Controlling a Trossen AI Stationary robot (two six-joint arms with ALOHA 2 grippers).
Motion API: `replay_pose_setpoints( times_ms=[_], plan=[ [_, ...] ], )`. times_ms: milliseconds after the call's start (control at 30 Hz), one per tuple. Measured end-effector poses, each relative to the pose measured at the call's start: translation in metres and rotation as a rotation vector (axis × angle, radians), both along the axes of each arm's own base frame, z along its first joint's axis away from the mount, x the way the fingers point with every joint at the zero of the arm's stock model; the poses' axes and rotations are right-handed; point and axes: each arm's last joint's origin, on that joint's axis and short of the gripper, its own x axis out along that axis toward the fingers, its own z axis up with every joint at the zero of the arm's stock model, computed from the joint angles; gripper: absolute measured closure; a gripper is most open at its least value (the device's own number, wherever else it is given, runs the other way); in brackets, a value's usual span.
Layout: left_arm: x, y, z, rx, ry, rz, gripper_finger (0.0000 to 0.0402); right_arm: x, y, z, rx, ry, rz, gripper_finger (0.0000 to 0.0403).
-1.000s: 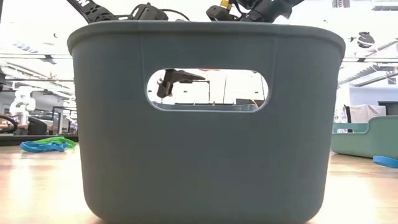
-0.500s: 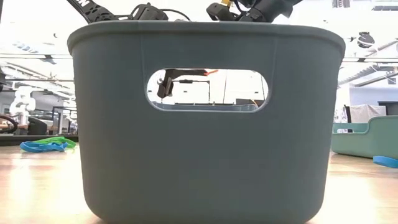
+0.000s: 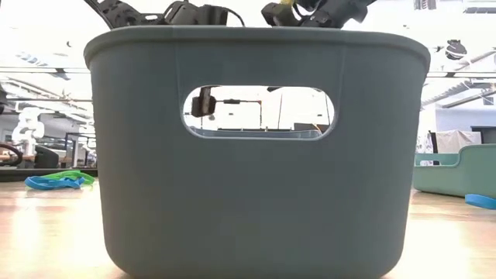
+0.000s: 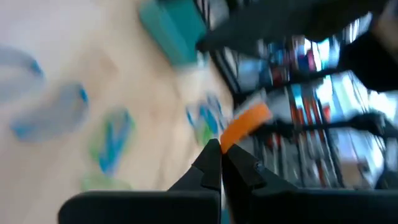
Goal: Sort rubber bands into baskets
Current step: Put the orange rubber band into the orange bin
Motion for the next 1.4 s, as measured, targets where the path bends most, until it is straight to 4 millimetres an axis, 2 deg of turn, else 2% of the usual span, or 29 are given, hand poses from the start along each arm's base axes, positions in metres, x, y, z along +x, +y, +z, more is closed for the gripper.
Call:
replay_pose_setpoints(
  times_ms=[100,233,433,567,733,900,1067,1233,1400],
  plan=[
    [-0.005,-0.024,0.003,-0.010,0.055,-0.114,0.0400,0.001,0.014,-0.001,0.065,0.005,0.028,0.0261],
    [-0.023,-0.060,0.006,0.048,0.161,-0.266,0.0400,0.002,0.039,-0.002,0.118,0.022,0.032,0.0251],
    [-0.055,-0.098,0.010,0.192,0.342,-0.330,0.0401,0.002,0.085,-0.002,0.132,0.028,0.034,0.0250],
    [-0.071,-0.123,0.015,0.235,0.439,-0.288,0.0401,-0.001,0.110,-0.002,0.119,0.030,0.113,0.0250],
    [-0.084,-0.163,0.018,0.180,0.521,-0.230,0.0401,-0.006,0.132,-0.003,0.061,0.040,0.233,0.0250],
    [-0.099,-0.203,0.010,0.124,0.641,-0.171,0.0401,-0.016,0.153,-0.006,0.011,0.093,0.333,0.0250],
    [-0.115,-0.233,0.001,0.016,0.795,-0.115,0.0401,-0.028,0.176,-0.010,-0.053,0.150,0.433,0.0250],
    [-0.130,-0.253,-0.006,-0.062,0.916,-0.042,0.0401,-0.039,0.197,-0.011,-0.109,0.161,0.513,0.0250],
    [-0.141,-0.259,-0.010,-0.042,0.988,-0.016,0.0401,-0.049,0.215,-0.011,-0.110,0.166,0.566,0.0250]
  ],
)
